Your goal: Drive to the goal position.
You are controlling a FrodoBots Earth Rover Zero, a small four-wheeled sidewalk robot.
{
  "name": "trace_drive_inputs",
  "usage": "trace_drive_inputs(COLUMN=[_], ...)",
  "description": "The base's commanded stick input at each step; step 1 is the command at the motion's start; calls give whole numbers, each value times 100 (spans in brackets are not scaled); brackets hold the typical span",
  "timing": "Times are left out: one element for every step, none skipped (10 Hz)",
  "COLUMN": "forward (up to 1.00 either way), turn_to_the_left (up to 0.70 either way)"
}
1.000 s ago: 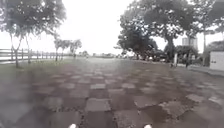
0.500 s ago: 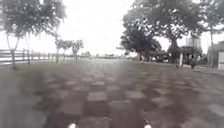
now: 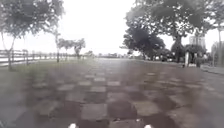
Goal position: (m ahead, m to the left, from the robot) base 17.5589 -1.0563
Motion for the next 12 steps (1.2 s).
trace_drive_inputs(forward=[99, 99, 99, 99, 99, 99, 99, 99, 99, 99, 99, 99], turn_to_the_left=[0, 0, 0, 0, 0, 0, 0, 0, 0, 0, 0, 0])
